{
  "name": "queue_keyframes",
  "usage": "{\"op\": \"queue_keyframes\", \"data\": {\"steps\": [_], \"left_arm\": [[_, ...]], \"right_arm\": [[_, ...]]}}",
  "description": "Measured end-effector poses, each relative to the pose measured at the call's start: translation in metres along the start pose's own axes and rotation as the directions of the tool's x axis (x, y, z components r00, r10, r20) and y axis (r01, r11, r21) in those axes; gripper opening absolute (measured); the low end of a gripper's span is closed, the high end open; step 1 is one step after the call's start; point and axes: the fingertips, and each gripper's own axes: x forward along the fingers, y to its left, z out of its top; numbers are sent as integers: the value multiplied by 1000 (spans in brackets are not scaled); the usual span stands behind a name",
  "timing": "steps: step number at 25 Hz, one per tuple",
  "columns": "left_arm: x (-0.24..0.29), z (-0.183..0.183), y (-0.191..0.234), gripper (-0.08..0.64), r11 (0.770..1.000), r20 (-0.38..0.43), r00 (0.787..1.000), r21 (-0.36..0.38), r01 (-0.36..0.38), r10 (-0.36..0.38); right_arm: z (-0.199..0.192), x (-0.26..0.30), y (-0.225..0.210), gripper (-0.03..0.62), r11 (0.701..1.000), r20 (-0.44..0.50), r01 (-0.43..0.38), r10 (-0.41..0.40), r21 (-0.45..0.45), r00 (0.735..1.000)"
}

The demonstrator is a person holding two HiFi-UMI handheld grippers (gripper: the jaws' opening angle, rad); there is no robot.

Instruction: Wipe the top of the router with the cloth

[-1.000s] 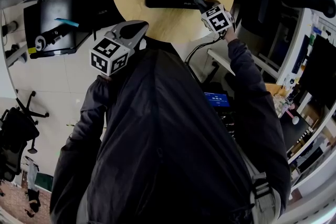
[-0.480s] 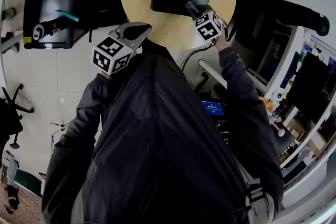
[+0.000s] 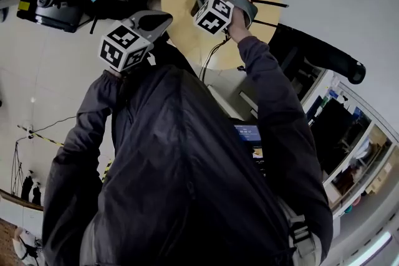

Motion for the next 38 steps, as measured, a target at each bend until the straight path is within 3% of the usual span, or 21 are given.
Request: {"op": "queue_keyframes", "data": {"steps": [7, 10, 15, 19, 25, 28, 31, 33, 34, 35, 36, 38], "left_arm": [[-28, 0, 27, 0, 997, 57, 996, -43, -65, 67], [-28, 4, 27, 0, 995, 73, 994, -57, -76, 80], [-27, 1, 28, 0, 996, 91, 993, -67, -67, 72], [-27, -1, 26, 0, 995, 101, 992, -77, -62, 70], [-27, -8, 24, 0, 994, 99, 992, -83, -66, 74], [-24, -13, 19, 0, 995, 89, 994, -84, -55, 63], [-22, -17, 11, 0, 996, 80, 996, -82, -38, 45], [-19, -18, 7, 0, 997, 75, 997, -77, -26, 32], [-18, -19, 5, 0, 997, 70, 997, -76, -21, 26], [-17, -21, 3, 0, 997, 63, 998, -75, -14, 19], [-16, -24, 2, 0, 997, 52, 999, -74, -5, 9], [-13, -29, -3, 0, 998, 23, 1000, -63, 19, -17]], "right_arm": [[-8, 34, -4, 32, 999, -194, -43, 36, -32, 980], [-15, 32, -4, 32, 998, -239, -52, 44, -30, 970], [-13, 37, 11, 32, 992, -316, -76, 40, -103, 948], [-8, 33, 39, 32, 983, -326, -125, 74, -138, 942], [-7, 29, 76, 32, 955, -327, -117, 23, -271, 945], [-13, 28, 100, 32, 939, -358, -160, 42, -306, 933], [-16, 28, 114, 32, 942, -296, -92, -8, -321, 955], [-9, 20, 115, 32, 983, -168, -14, -17, -181, 986], [-6, 15, 117, 32, 999, -95, -11, 7, -37, 995], [-3, 12, 119, 32, 990, -22, -35, 38, 137, 999], [-3, 10, 122, 32, 948, 46, -71, 60, 311, 997], [-8, 11, 124, 32, 805, 138, -125, 55, 580, 989]]}}
